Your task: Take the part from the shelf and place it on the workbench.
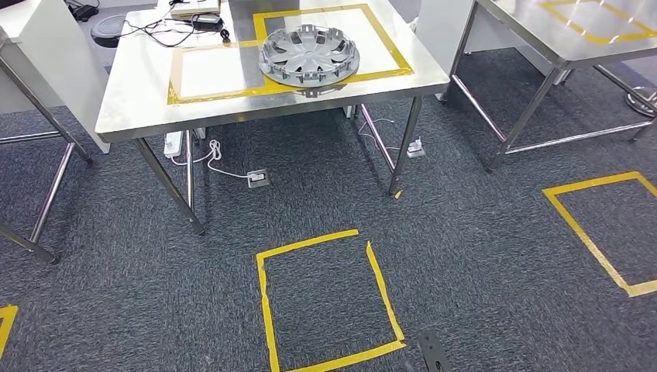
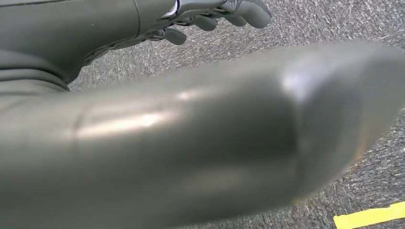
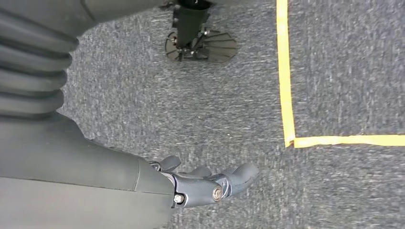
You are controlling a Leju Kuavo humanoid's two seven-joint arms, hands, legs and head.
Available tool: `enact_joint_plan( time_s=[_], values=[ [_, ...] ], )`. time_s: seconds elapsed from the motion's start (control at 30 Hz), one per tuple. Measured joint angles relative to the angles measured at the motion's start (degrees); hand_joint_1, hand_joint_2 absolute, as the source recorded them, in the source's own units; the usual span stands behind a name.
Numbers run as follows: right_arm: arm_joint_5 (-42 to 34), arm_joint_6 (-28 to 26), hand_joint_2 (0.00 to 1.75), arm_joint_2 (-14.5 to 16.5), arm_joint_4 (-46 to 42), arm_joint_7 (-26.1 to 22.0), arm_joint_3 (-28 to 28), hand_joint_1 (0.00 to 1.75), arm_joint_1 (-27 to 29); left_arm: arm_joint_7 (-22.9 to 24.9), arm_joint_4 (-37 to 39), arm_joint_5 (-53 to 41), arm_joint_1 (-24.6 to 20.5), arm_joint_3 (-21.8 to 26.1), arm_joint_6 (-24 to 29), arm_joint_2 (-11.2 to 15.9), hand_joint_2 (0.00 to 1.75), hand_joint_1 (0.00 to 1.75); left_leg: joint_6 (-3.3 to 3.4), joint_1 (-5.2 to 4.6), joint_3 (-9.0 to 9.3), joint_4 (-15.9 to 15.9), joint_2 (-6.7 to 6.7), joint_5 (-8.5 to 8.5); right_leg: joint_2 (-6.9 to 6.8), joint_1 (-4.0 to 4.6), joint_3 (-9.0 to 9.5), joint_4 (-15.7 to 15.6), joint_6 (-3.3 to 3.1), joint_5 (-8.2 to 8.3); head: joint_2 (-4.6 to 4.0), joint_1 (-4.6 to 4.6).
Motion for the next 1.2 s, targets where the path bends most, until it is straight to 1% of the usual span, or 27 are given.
enact_joint_plan(
  time_s=[0.13, 0.3, 0.37, 0.43, 0.5, 0.57, 0.6, 0.63, 0.67, 0.7, 0.73, 0.77, 0.8, 0.83, 0.87, 0.9, 0.93, 0.97, 1.0, 1.03, 1.07, 1.1, 1.13, 1.17, 1.2],
  values=[
    [0.1, -0.8, 0.0, 0.1, 0.0, -0.6, 0.4, 0.0, -0.1, -0.3, 0.0, 0.0, -0.1, 0.0, 0.1, 0.0, 0.0, 0.0, -0.01, 0.01, 0.0, 0.0, -0.01, -0.01, 0.0, 0.01, -0.01, 0.0, -0.03, -0.03, 0.0, 0.0],
    [-2.3, -5.6, 0.0, 0.1, 0.0, -1.5, -0.1, 0.0, 0.1, -1.7, 0.0, 1.1, 0.2, 0.1, 0.3, 0.0, 0.0, 0.0, -0.02, 0.0, 0.0, 0.0, -0.01, -0.02, -0.01, 0.0, -0.02, 0.0, -0.04, -0.1, 0.0, 0.0],
    [-4.5, -5.7, 0.0, 0.1, 0.0, -1.4, -1.2, 0.0, 0.5, -2.0, 0.0, 1.6, 0.7, 0.1, -0.4, 0.1, 0.0, 0.0, -0.01, 0.0, 0.0, 0.0, -0.01, -0.03, -0.01, 0.0, -0.02, 0.0, -0.03, -0.11, 0.0, 0.0],
    [-6.7, -4.7, 0.0, 0.1, 0.0, -1.0, -2.6, 0.0, 1.1, -2.0, 0.0, 1.5, 1.2, 0.2, -1.1, 0.2, 0.0, 0.0, -0.01, 0.0, -0.01, 0.0, -0.01, -0.04, -0.01, 0.0, -0.02, 0.0, -0.03, -0.12, 0.0, 0.0],
    [-7.6, -4.5, 0.0, 0.1, 0.1, -0.6, -3.9, 0.0, 1.6, -1.9, 0.0, 1.3, 1.6, 0.2, -1.7, 0.3, 0.0, 0.0, 0.0, -0.02, -0.03, 0.0, -0.01, -0.06, -0.01, -0.01, 0.01, 0.0, -0.01, -0.09, 0.0, 0.0],
    [-7.8, -4.5, 0.0, 0.1, 0.1, -0.4, -4.7, 0.0, 1.9, -1.9, 0.0, 1.3, 1.7, 0.2, -1.9, 0.5, 0.0, 0.0, 0.4, -0.17, 0.18, -0.3, 0.0, 0.13, -0.01, -0.15, 0.26, -0.4, 0.4, 0.27, 0.0, -0.01],
    [-7.7, -4.4, 0.0, 0.1, 0.1, -0.3, -5.0, 0.0, 2.0, -2.1, 0.0, 1.2, 1.7, 0.2, -1.9, 0.5, 0.0, 0.0, 0.64, -0.08, 0.63, -0.9, 0.15, 0.52, 0.04, -0.24, 0.42, -0.5, 0.65, 0.28, 0.0, 0.0],
    [-7.5, -4.4, 0.0, 0.2, 0.2, -0.3, -5.2, 0.0, 2.1, -2.4, 0.0, 1.3, 1.6, 0.2, -1.9, 0.5, 0.0, 0.0, 0.96, 0.07, 1.15, -1.7, 0.33, 1.02, 0.12, -0.32, 0.34, -0.1, 0.95, -0.27, 0.0, 0.07],
    [-7.2, -4.2, 0.0, 0.1, 0.2, -0.3, -5.3, 0.0, 2.1, -2.7, 0.0, 1.3, 1.6, 0.2, -2.0, 0.5, 0.0, 0.0, 1.12, 0.31, 1.59, -2.4, 0.6, 1.51, 0.22, -0.35, -0.21, 1.5, 1.16, -1.6, 0.0, 0.15],
    [-6.8, -4.0, 0.0, 0.1, 0.2, -0.4, -5.3, 0.0, 2.1, -3.0, 0.0, 1.3, 1.5, 0.2, -2.1, 0.4, 0.0, 0.0, 1.21, 0.5, 1.87, -2.8, 0.91, 1.83, 0.26, -0.53, -1.34, 4.5, 1.37, -3.59, 0.0, 0.23],
    [-6.5, -3.9, 0.0, 0.1, 0.2, -0.4, -5.3, 0.0, 2.1, -3.3, 0.0, 1.3, 1.4, 0.2, -2.2, 0.4, 0.0, 0.0, 1.27, 0.56, 1.83, -2.9, 1.2, 1.94, 0.28, -0.72, -2.82, 8.2, 1.65, -5.8, 0.0, 0.29],
    [-6.3, -3.7, 0.0, 0.1, 0.2, -0.4, -5.3, 0.0, 2.1, -3.5, 0.0, 1.3, 1.3, 0.2, -2.2, 0.3, 0.0, 0.0, 1.18, 0.61, 1.68, -2.8, 1.56, 1.95, 0.27, -0.98, -4.2, 11.8, 1.93, -7.6, 0.0, 0.29],
    [-6.1, -3.6, 0.0, 0.1, 0.2, -0.5, -5.3, 0.0, 2.2, -3.6, 0.0, 1.3, 1.1, 0.2, -2.2, 0.3, 0.0, 0.0, 1.0, 0.72, 1.5, -2.6, 1.95, 1.9, 0.24, -1.27, -4.89, 14.1, 2.24, -8.52, 0.0, 0.28],
    [-6.1, -3.6, 0.0, 0.1, 0.2, -0.5, -5.3, 0.0, 2.2, -3.7, 0.0, 1.3, 1.0, 0.2, -2.2, 0.2, 0.0, 0.0, 0.7, 0.91, 1.3, -2.3, 2.37, 1.8, 0.17, -1.58, -4.49, 14.2, 2.58, -8.44, 0.0, 0.27],
    [-6.1, -3.5, 0.0, 0.0, 0.2, -0.5, -5.4, 0.0, 2.2, -3.7, 0.0, 1.3, 1.0, 0.2, -2.2, 0.1, 0.0, 0.0, 0.25, 1.22, 1.08, -1.9, 2.81, 1.63, -0.1, -1.92, -2.84, 12.1, 2.97, -7.49, 0.0, 0.27],
    [-6.2, -3.4, 0.0, 0.0, 0.2, -0.5, -5.4, 0.0, 2.1, -3.6, 0.0, 1.3, 0.9, 0.2, -2.2, 0.1, 0.0, 0.0, -0.32, 1.58, 0.84, -1.3, 3.28, 1.36, -0.76, -2.28, -0.42, 8.3, 3.41, -6.32, 0.0, 0.28],
    [-6.2, -3.3, 0.0, 0.0, 0.2, -0.5, -5.4, 0.0, 2.1, -3.5, -0.1, 1.3, 0.9, 0.2, -2.2, 0.1, 0.0, 0.0, -1.03, 1.67, 0.67, -0.7, 3.74, 1.0, -1.81, -2.42, 1.55, 5.2, 3.7, -5.52, 0.0, 0.33],
    [-6.3, -3.2, 0.0, 0.1, 0.2, -0.5, -5.4, 0.0, 1.9, -3.3, -0.1, 1.3, 0.9, 0.2, -2.2, 0.2, 0.0, 0.0, -1.72, 1.74, 0.56, -0.2, 4.15, 0.53, -2.73, -2.51, 2.9, 3.0, 3.49, -5.05, 0.0, 0.5],
    [-6.3, -3.2, 0.0, 0.2, 0.2, -0.5, -5.4, 0.0, 1.8, -3.3, -0.2, 1.3, 0.9, 0.2, -2.2, 0.2, 0.0, 0.0, -2.29, 1.65, 0.64, 0.1, 4.52, 0.1, -3.28, -2.48, 3.37, 2.2, 2.95, -5.07, 0.0, 0.53],
    [-6.4, -3.3, 0.0, 0.2, 0.2, -0.5, -5.5, 0.0, 1.7, -3.2, -0.2, 1.4, 0.9, 0.2, -2.4, 0.3, 0.0, 0.0, -2.76, 1.5, 0.89, 0.1, 4.88, -0.22, -3.36, -2.37, 3.14, 2.6, 2.16, -5.22, 0.0, 0.51],
    [-6.4, -3.3, 0.0, 0.2, 0.2, -0.4, -5.6, 0.0, 1.7, -3.2, -0.2, 1.4, 0.9, 0.2, -2.5, 0.2, 0.0, 0.0, -3.08, 1.63, 1.2, -0.1, 5.26, -0.41, -2.87, -2.34, 3.1, 2.6, 1.3, -5.17, 0.0, 0.46],
    [-6.4, -3.4, 0.0, 0.2, 0.2, -0.3, -5.8, 0.0, 1.8, -3.2, -0.2, 1.5, 0.8, 0.2, -2.7, 0.1, 0.0, 0.0, -3.41, 1.78, 1.54, -0.2, 5.37, -0.56, -2.32, -2.32, 3.03, 2.6, 0.68, -5.11, 0.0, 0.26],
    [-6.4, -3.6, 0.0, 0.1, 0.2, -0.2, -5.9, 0.0, 1.9, -3.2, -0.2, 1.5, 0.8, 0.2, -2.8, 0.1, 0.0, 0.0, -3.64, 1.95, 1.56, 0.3, 4.86, -1.25, -1.87, -2.29, 2.95, 2.5, 0.17, -4.97, 0.0, 0.2],
    [-6.4, -3.7, 0.0, 0.1, 0.2, -0.1, -6.1, 0.0, 2.0, -3.2, -0.2, 1.4, 0.8, 0.2, -2.8, 0.1, 0.0, 0.0, -3.73, 2.02, 1.09, 1.8, 3.88, -2.6, -1.34, -2.21, 2.86, 2.4, -0.29, -4.76, 0.0, 0.16],
    [-6.5, -3.8, 0.0, 0.1, 0.2, 0.0, -6.1, 0.0, 2.0, -3.2, -0.2, 1.4, 0.8, 0.2, -2.8, 0.1, 0.0, 0.0, -3.78, 2.06, 0.86, 2.6, 3.19, -3.34, -1.12, -2.21, 2.81, 2.4, -0.55, -4.63, 0.0, 0.13]
  ],
)
